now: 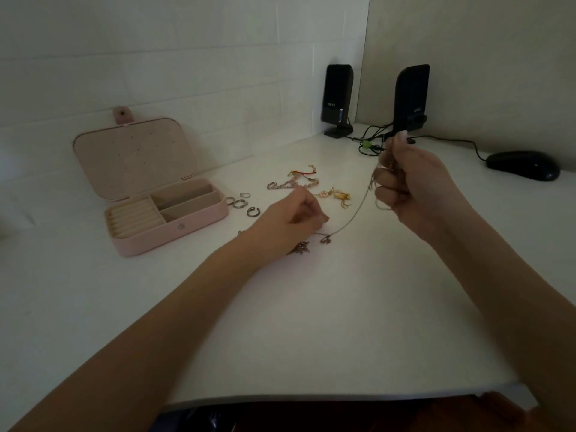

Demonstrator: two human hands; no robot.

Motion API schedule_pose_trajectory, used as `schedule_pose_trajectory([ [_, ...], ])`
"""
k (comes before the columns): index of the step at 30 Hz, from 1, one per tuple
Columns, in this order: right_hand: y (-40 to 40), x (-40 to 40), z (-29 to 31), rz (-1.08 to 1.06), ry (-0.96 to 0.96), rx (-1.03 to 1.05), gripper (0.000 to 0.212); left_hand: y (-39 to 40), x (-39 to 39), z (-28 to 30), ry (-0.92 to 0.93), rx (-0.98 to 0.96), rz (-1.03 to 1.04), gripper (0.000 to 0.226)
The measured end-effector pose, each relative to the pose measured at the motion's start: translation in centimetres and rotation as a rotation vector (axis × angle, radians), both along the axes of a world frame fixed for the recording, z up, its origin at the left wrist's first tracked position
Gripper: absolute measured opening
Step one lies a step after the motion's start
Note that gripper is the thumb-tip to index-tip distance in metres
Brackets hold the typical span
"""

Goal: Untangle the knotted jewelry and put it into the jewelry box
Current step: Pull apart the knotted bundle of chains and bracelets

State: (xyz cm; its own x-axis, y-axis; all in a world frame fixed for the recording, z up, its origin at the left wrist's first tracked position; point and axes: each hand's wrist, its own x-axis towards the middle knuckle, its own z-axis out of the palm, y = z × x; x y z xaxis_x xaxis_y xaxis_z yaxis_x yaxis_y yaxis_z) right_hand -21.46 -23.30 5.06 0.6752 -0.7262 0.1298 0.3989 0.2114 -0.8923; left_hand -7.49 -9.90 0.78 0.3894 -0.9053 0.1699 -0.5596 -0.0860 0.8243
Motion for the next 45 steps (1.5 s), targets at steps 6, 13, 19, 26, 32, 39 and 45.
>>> schedule_pose_trajectory([
  [6,-0.3,-0.1,0.0,0.000,-0.019,0.011,0.027,0.0,-0.1,-0.3,-0.409,0.066,-0.124,0.011],
  [13,-1.8,-0.2,-0.2,-0.125,-0.064,0.156,0.033,0.3,0.0,0.0,-0.183,-0.044,0.023,0.018],
  [19,-2.1,0.2,-0.8,-0.158,0.101,0.112,0.036,-0.1,1.6,1.6,0.495,-0.376,0.208,0.020],
  [26,-2.3,0.0,-1.1,-0.178,0.220,0.104,0.034,0.3,1.8,3.2,1.003,-0.496,0.184,0.019],
  [32,-2.6,0.0,-1.4,-0.215,0.236,0.145,0.038,0.4,1.7,3.0,0.883,-0.429,0.259,0.032],
  [39,-2.9,-0.2,-1.7,-0.197,0.249,0.199,0.035,1.3,2.4,3.3,0.942,-0.350,0.128,0.024],
  [45,-3.1,-0.7,-1.4,-0.319,0.256,0.219,0.027,1.2,2.6,3.0,0.874,-0.340,0.263,0.027],
])
